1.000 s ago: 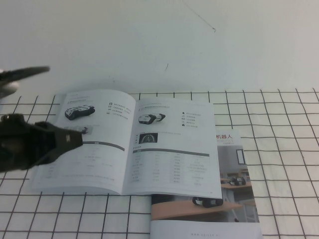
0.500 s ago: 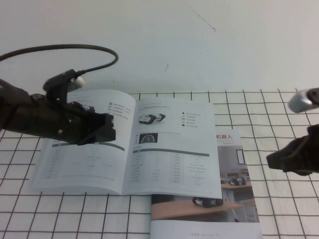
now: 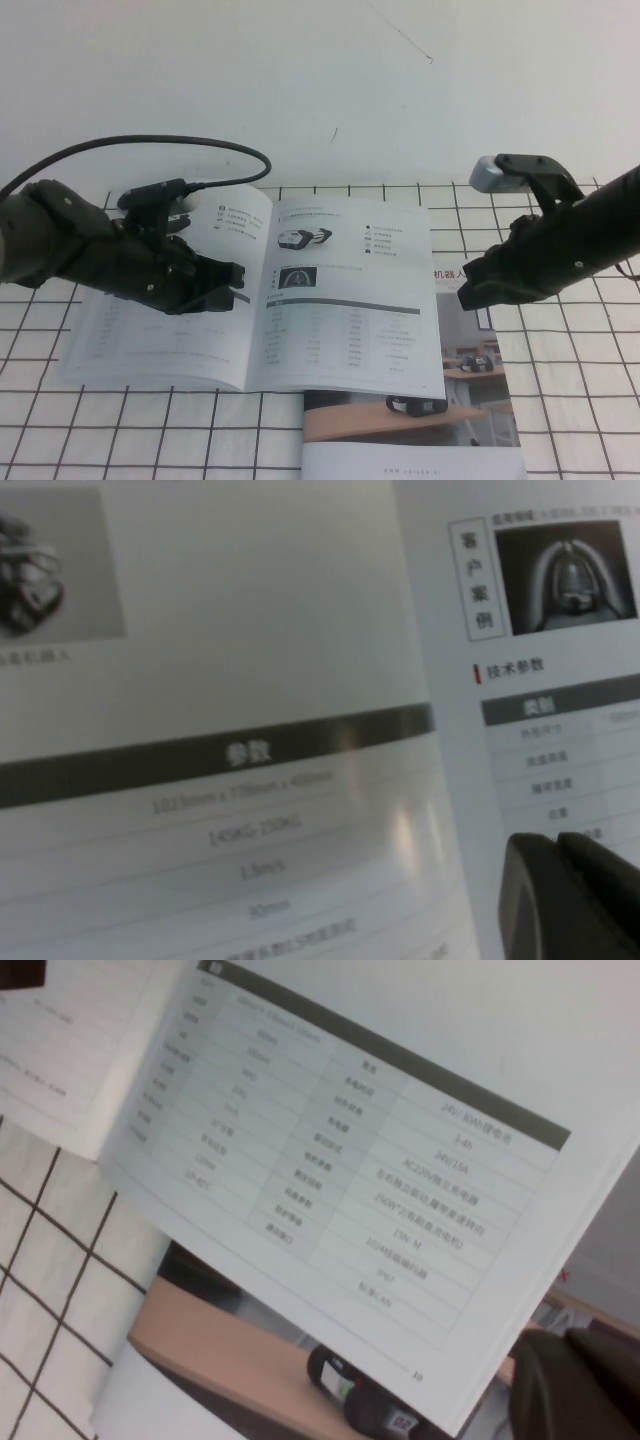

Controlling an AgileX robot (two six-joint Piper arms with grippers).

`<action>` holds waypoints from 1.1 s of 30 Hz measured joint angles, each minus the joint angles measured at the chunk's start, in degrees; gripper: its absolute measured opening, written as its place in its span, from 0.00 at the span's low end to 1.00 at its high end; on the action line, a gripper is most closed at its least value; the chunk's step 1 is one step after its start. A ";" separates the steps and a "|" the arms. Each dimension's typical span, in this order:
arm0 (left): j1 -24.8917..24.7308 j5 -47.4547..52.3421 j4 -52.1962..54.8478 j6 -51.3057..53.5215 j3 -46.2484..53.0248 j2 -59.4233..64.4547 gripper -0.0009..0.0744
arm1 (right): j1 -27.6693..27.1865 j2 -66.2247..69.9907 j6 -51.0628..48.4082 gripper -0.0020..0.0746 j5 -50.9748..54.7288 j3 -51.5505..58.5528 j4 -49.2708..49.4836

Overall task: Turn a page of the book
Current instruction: Open the closed book

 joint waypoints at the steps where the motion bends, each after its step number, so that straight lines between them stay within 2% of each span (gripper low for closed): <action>1: 0.00 -0.60 0.54 -0.23 -0.03 -0.01 0.01 | 0.00 0.88 0.27 0.03 0.16 -0.85 -0.11; 4: 0.00 -2.26 1.93 -0.72 -0.12 1.12 0.01 | 0.00 3.83 1.03 0.08 1.40 -3.69 0.20; 7: 0.00 -3.41 2.13 -1.70 -0.12 2.88 0.01 | 0.00 6.25 1.16 0.17 2.06 -5.29 1.79; 10: 0.00 -3.85 2.13 -2.22 -0.12 4.67 0.01 | 0.00 8.27 1.25 0.31 2.06 -5.64 4.31; 12: 0.00 -3.85 2.13 -2.34 -0.12 5.79 0.01 | 0.03 9.57 1.40 0.44 1.82 -5.77 5.93; 15: 0.00 -3.85 2.13 -2.42 -0.60 7.20 0.01 | 0.03 11.19 1.67 0.57 1.60 -5.77 6.90; 20: 0.00 -3.40 1.36 -2.56 -0.96 7.70 0.01 | 0.03 12.76 1.79 0.61 0.76 -5.89 8.71; 27: 0.00 -3.31 0.41 -2.73 -1.05 7.94 0.01 | 0.03 15.38 -2.80 0.62 -0.27 -6.01 17.75; 33: 0.00 -3.31 0.28 -2.73 -1.05 7.94 0.01 | 0.13 16.92 -3.29 0.62 -1.97 -6.01 19.30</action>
